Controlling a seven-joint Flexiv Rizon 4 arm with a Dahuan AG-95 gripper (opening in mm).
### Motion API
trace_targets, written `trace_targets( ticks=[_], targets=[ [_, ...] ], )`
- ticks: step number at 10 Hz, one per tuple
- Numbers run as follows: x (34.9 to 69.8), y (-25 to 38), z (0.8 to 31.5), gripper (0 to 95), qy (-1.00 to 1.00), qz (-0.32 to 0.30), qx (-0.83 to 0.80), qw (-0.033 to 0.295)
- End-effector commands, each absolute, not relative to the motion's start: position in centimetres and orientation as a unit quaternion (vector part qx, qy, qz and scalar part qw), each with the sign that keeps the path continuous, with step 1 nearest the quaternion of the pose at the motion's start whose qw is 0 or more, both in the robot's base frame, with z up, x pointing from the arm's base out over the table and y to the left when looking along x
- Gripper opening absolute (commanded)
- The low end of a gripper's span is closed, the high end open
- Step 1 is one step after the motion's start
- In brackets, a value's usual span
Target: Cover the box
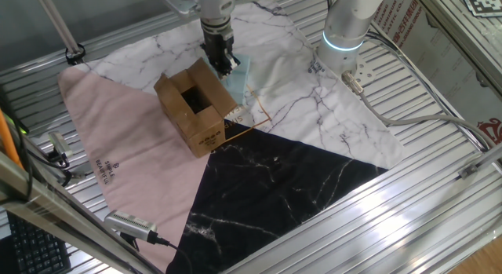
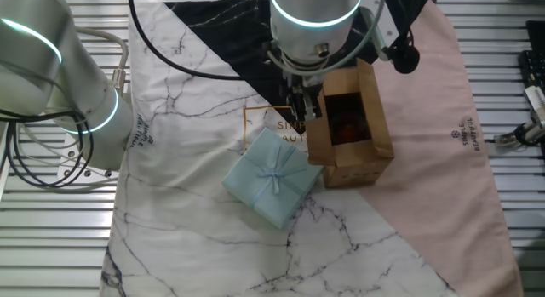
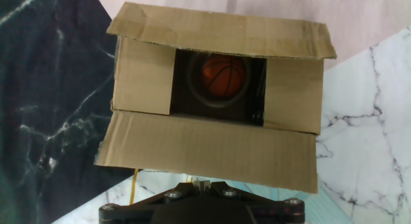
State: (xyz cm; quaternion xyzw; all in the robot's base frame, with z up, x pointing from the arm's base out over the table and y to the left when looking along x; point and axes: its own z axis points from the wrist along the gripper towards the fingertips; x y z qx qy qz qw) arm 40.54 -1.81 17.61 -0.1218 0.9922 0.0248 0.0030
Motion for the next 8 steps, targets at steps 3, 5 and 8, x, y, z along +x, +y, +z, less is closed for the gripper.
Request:
trace_targets(
  ticks=[3, 5, 8],
  targets=[
    [40.9, -1.6, 17.3, 0.0, 0.992, 0.027, -0.122, 0.007],
    [41.5, -1.3, 17.1, 0.0, 0.992, 0.026, -0.124, 0.006],
    [42.0, -1.1, 17.4, 0.0, 0.992, 0.025, -0.126, 0.002]
  ],
)
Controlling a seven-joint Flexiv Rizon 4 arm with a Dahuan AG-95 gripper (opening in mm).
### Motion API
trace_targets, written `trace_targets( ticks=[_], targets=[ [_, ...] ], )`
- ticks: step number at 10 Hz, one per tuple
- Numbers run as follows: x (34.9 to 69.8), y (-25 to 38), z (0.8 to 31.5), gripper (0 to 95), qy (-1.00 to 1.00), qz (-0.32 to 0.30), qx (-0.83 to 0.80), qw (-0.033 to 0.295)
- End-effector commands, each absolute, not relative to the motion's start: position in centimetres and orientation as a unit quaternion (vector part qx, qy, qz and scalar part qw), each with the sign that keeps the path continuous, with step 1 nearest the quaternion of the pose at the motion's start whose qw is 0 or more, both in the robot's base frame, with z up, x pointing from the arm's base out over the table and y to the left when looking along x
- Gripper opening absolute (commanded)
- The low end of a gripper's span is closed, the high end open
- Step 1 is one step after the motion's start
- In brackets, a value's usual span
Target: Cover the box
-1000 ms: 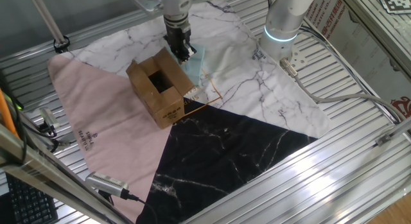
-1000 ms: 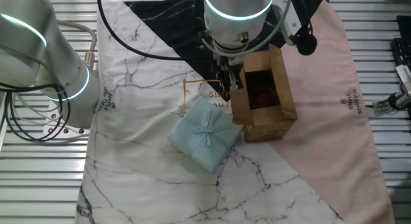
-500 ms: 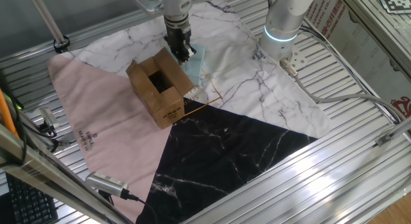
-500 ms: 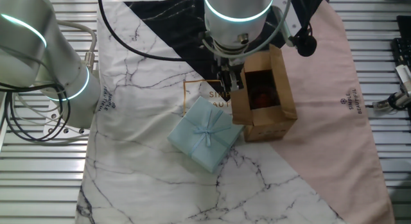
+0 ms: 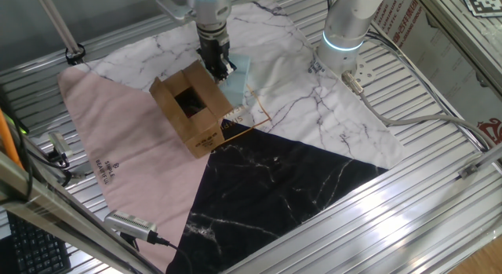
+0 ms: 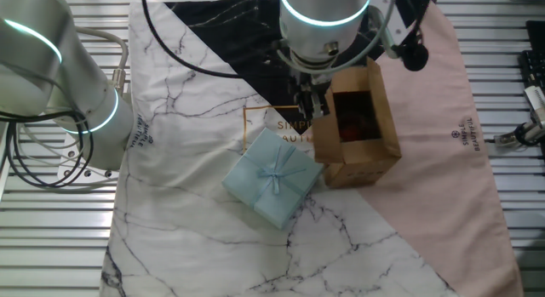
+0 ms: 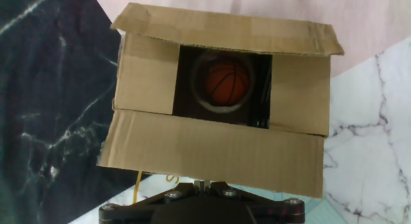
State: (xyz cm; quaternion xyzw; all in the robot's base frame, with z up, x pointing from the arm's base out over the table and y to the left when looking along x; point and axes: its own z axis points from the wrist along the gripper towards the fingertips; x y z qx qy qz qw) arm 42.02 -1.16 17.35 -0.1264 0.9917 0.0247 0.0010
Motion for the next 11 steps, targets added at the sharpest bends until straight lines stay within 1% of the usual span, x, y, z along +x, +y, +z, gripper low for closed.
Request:
trace_targets(
  ticks=[1, 6, 11],
  targets=[
    [42.1, -1.1, 17.5, 0.0, 0.992, 0.025, -0.126, 0.002],
    [41.6, -1.2, 18.0, 0.0, 0.992, 0.024, -0.125, 0.002],
    [42.6, -0.9, 18.7, 0.0, 0.991, 0.021, -0.129, 0.0]
  ],
)
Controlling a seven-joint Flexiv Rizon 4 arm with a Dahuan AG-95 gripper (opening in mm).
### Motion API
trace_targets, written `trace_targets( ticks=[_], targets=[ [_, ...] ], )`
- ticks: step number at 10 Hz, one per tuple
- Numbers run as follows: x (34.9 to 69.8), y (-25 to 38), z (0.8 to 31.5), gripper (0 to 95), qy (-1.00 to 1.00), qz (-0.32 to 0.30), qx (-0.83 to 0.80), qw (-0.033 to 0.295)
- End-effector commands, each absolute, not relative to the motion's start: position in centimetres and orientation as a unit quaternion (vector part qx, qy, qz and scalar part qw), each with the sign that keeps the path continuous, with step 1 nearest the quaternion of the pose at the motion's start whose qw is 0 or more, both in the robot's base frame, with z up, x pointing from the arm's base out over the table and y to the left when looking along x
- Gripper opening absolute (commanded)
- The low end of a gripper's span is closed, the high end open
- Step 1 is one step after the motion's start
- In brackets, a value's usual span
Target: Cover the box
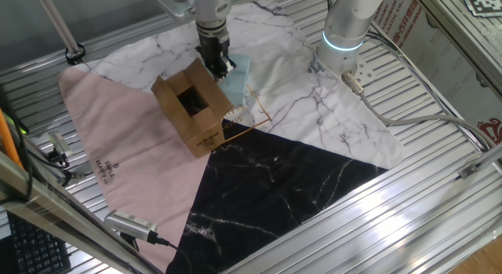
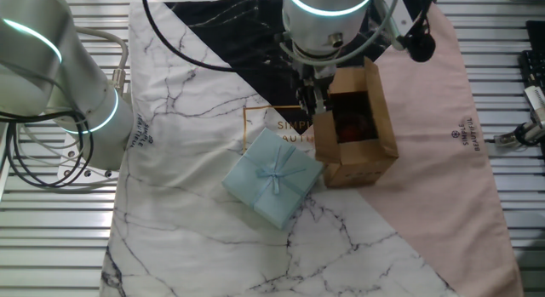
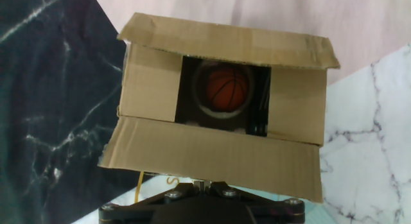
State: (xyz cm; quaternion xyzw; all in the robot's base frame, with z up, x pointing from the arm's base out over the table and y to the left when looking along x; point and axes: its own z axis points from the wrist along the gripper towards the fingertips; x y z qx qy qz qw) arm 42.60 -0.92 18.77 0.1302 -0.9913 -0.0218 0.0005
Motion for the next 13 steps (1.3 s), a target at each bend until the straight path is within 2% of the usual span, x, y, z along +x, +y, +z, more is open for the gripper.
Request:
trace_targets(
  ticks=[1, 13],
  targets=[
    [43.0, -0.8, 19.1, 0.0, -0.991, -0.019, 0.131, -0.001],
    [45.7, -0.3, 20.3, 0.0, -0.989, -0.012, 0.147, -0.012]
  ],
)
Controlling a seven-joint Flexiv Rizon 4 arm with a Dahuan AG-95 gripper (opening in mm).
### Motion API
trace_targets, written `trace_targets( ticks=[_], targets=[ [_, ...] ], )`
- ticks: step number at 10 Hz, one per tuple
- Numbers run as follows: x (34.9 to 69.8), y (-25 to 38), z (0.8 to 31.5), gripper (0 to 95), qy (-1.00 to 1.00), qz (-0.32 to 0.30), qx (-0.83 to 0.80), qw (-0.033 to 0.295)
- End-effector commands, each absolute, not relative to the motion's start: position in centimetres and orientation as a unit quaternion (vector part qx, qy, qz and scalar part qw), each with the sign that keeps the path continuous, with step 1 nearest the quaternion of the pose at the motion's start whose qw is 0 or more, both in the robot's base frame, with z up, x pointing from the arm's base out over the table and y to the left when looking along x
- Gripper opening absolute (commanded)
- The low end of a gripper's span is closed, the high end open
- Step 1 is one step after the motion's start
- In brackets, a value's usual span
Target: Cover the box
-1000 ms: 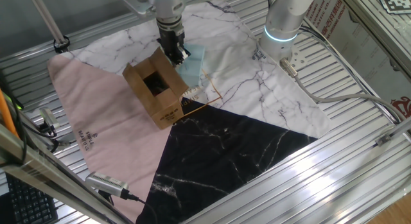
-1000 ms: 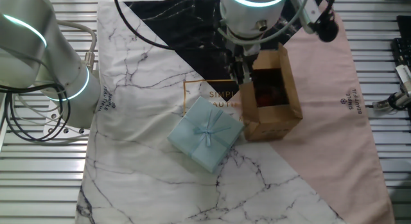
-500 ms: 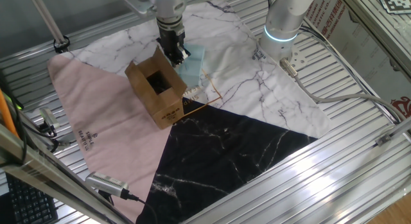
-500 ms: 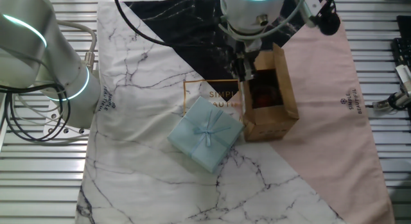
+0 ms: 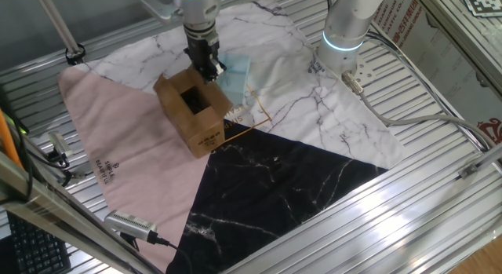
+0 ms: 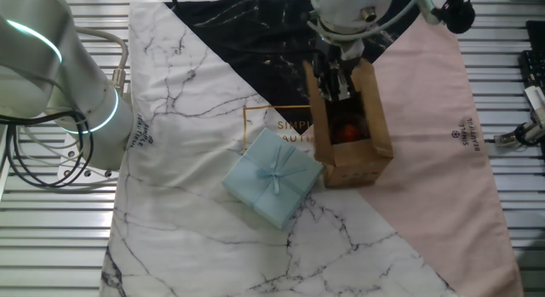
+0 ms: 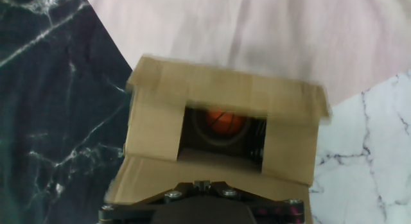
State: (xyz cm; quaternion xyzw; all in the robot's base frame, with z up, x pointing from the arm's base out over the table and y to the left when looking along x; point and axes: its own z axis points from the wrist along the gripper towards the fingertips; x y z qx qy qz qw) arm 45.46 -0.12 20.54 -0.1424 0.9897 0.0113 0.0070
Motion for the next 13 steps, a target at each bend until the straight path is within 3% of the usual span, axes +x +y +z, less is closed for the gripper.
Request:
trace_targets(
  ticks=[1, 6, 13],
  targets=[
    [45.7, -0.3, 20.3, 0.0, 0.989, 0.013, -0.147, 0.011],
    [43.7, -1.7, 21.4, 0.0, 0.99, 0.016, -0.14, 0.003],
    [41.7, -2.7, 19.6, 0.0, 0.99, 0.023, -0.137, 0.017]
  ],
)
